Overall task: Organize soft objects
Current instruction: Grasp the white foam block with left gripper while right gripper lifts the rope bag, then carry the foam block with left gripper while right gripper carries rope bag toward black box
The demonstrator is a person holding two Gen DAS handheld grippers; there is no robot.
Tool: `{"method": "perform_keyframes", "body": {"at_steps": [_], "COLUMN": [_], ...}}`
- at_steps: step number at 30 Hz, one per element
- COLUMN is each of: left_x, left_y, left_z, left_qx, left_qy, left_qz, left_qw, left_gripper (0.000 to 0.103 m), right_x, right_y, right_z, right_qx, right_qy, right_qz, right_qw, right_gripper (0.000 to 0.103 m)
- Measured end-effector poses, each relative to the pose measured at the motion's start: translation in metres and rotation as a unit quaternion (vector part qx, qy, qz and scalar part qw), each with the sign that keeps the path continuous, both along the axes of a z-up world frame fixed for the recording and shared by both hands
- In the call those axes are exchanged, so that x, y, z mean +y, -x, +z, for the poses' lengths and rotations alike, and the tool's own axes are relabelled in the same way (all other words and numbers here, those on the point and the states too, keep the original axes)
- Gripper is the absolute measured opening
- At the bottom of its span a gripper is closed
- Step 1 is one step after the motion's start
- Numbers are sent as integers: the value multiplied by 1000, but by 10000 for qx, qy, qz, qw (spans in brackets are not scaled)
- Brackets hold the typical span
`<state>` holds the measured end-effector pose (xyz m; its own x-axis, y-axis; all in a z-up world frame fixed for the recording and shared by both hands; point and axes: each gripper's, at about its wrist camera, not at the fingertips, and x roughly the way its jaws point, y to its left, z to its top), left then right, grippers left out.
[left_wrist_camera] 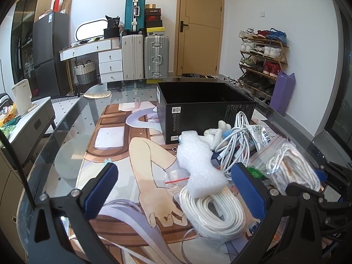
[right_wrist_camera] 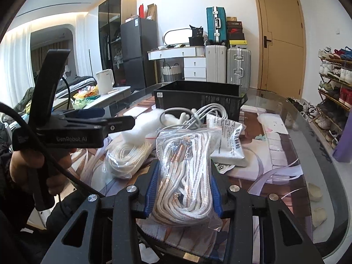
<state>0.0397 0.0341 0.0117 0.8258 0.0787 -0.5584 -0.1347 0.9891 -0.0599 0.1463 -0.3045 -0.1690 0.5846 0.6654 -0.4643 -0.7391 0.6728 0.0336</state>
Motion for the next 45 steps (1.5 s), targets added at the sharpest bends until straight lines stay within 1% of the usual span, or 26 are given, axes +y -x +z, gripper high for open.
{"method": "perform_keyframes", "body": {"at_steps": [6,19,22,24,26,27,30,32,34,36,45], "left_x": [-2,-16,-16,-15,-16,-16,-17,-18,-17,-17,-14], "left_y": [-8,-32,-38,-40,-42,-43,-46,-47,-45,-44,-33], "left_z": [-1,-10,-13,-15,-15,-15,-14,-14,-14,-13,-3], "left_qx": [91,506,630,658,664,668,683,698,711,682,473], "left_qy": [-22,-159,-105,-44,9,28,95,186,265,305,421], "left_qz": [16,-92,-98,-116,-179,-209,-306,-383,-448,-481,-543], "left_qw": [10000,9985,9979,9978,9976,9975,9972,9967,9961,9960,9965], "left_gripper": [103,101,94,91,82,80,66,51,43,33,33], "right_x": [-11,-21,-19,-19,-18,-19,-17,-17,-17,-16,-16], "right_y": [-5,-15,-16,-17,-18,-18,-19,-19,-19,-21,-21], "right_z": [9,18,18,18,19,19,19,19,20,20,22], "right_qx": [-15,-60,-38,-40,-33,-36,-25,-27,-36,-32,-43], "right_qy": [-213,-356,-351,-358,-349,-346,-349,-354,-357,-361,-367], "right_qz": [-96,-232,-222,-217,-207,-210,-210,-209,-211,-210,-212], "right_qw": [9997,9991,9991,9991,9992,9992,9992,9992,9991,9991,9991], "right_gripper": [41,41,41,41,41,41,41,41,41,41,41]}}
